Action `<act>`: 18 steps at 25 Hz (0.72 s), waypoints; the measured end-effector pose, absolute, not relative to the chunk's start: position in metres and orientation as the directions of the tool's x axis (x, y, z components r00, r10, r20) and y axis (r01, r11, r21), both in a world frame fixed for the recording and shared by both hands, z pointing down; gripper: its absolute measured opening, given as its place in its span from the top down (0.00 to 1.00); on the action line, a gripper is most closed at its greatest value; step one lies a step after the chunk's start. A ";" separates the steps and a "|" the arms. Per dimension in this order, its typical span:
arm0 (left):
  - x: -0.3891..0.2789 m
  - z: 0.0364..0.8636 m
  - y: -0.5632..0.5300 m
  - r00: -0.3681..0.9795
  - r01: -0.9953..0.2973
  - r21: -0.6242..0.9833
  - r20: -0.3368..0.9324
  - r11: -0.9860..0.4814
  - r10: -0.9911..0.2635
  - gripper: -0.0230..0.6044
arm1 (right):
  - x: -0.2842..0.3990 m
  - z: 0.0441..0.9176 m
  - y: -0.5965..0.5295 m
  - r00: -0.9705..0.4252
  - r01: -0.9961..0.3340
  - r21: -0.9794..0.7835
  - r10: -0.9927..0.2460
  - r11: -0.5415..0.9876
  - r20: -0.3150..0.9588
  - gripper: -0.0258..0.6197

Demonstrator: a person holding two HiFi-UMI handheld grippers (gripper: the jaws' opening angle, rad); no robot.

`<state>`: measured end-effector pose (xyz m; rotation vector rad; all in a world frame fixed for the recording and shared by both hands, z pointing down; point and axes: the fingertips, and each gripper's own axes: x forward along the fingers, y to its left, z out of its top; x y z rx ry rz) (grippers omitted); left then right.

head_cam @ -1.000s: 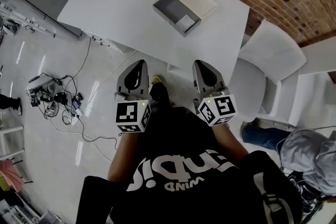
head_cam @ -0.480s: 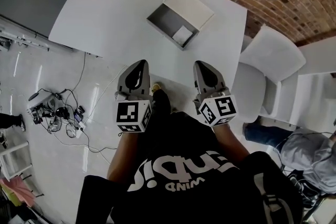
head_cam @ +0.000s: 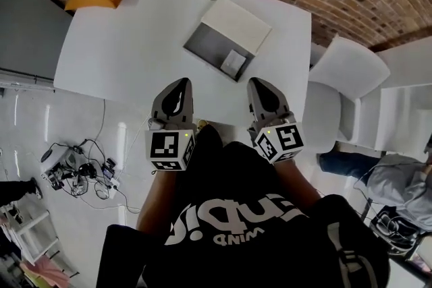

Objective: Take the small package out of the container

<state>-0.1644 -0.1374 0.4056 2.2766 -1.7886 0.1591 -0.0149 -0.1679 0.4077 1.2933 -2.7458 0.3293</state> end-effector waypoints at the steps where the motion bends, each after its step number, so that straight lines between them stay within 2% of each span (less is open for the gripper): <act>1: -0.166 0.406 -0.143 0.256 -0.965 0.125 0.234 -0.232 -0.938 0.96 | -0.015 0.407 -0.172 -0.626 -0.779 -0.155 -0.760 0.607 0.172 0.96; 9: -0.166 0.408 -0.177 0.317 -0.947 0.141 0.239 -0.290 -0.918 0.96 | -0.014 0.407 -0.200 -0.575 -0.818 -0.150 -0.797 0.555 0.184 0.96; 18: -0.162 0.399 -0.200 0.305 -0.951 0.119 0.237 -0.284 -0.922 0.96 | -0.020 0.400 -0.225 -0.594 -0.804 -0.149 -0.787 0.576 0.165 0.96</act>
